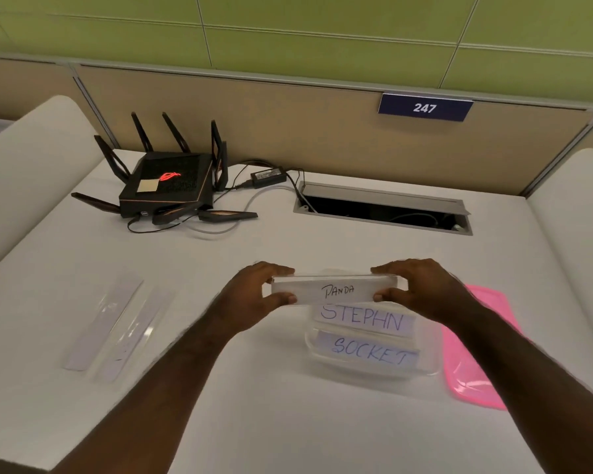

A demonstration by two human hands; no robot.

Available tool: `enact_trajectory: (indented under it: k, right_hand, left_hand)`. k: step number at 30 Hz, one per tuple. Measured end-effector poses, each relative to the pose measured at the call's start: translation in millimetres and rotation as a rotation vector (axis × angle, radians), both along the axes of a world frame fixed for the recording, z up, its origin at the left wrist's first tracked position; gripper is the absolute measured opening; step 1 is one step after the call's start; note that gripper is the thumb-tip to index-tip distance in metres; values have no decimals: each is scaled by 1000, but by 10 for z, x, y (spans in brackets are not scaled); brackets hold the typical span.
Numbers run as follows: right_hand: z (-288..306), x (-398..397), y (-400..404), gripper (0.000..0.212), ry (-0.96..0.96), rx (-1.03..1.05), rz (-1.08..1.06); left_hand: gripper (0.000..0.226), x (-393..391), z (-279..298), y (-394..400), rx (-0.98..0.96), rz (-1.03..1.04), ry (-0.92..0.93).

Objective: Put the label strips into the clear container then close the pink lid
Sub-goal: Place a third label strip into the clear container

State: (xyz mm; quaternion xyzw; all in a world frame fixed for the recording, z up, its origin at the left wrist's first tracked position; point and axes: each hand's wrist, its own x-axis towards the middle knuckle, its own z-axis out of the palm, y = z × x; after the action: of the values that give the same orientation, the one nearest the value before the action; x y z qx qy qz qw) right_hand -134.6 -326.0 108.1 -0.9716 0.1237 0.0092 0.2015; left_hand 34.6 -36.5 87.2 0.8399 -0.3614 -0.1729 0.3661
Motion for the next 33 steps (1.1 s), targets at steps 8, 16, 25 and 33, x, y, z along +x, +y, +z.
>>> enact_trajectory:
  k: [8, 16, 25, 33]
  right_hand:
    - [-241, -389, -307, 57, 53, -143, -134]
    - [-555, -447, -239, 52, 128, -380, -213]
    - [-695, -272, -7, 43, 353, -593, -157]
    - [-732, -211, 121, 37, 418, -621, -137]
  left_hand:
    - [52, -48, -166, -641, 238, -132, -303]
    - [51, -234, -251, -990, 568, -260, -608]
    - [29, -462, -384, -1204, 892, -361, -698]
    - [22, -523, -487, -1193, 901, -354, -753]
